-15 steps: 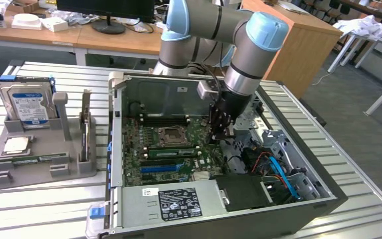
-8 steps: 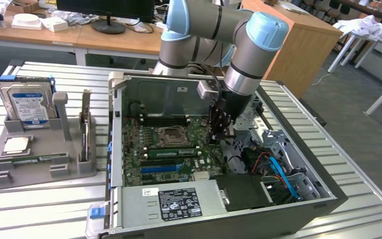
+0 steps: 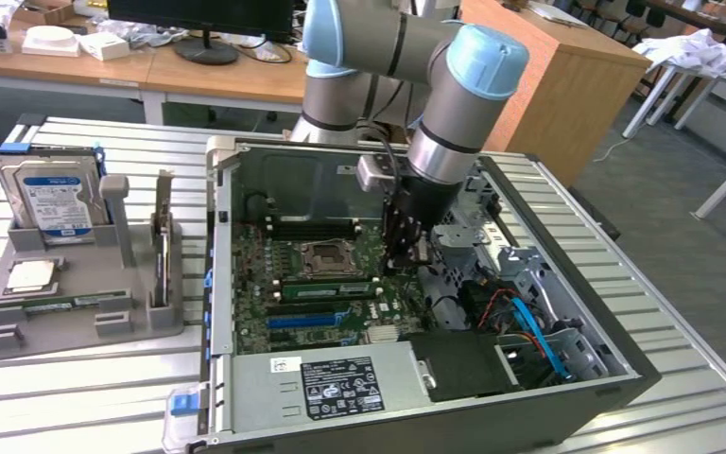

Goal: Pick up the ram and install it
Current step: 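Press down the ram until it locks into place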

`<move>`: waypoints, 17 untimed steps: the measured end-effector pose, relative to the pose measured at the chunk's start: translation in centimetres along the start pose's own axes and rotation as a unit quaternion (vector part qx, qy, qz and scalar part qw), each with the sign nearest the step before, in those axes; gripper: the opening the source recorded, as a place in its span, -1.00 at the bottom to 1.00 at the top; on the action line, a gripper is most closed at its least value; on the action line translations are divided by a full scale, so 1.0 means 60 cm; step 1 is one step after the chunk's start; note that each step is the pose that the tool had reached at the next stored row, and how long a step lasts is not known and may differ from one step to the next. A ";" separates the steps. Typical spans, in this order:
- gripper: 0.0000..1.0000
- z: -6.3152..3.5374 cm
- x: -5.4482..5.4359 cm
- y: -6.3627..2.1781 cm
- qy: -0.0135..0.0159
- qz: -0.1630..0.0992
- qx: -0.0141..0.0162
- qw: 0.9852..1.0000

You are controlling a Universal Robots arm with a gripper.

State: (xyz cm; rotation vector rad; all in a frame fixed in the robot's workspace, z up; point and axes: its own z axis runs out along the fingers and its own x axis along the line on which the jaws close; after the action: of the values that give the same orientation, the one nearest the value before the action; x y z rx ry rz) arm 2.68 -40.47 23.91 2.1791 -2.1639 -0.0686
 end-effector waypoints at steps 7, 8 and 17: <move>-0.80 0.016 0.001 0.009 0.000 0.000 0.000 1.000; -0.80 0.018 0.001 0.009 0.000 0.000 0.000 1.000; -0.80 0.028 0.003 0.009 -0.002 0.000 0.000 1.000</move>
State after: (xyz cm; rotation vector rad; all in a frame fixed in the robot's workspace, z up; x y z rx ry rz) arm 2.03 -40.66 22.29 2.1813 -2.1656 -0.0737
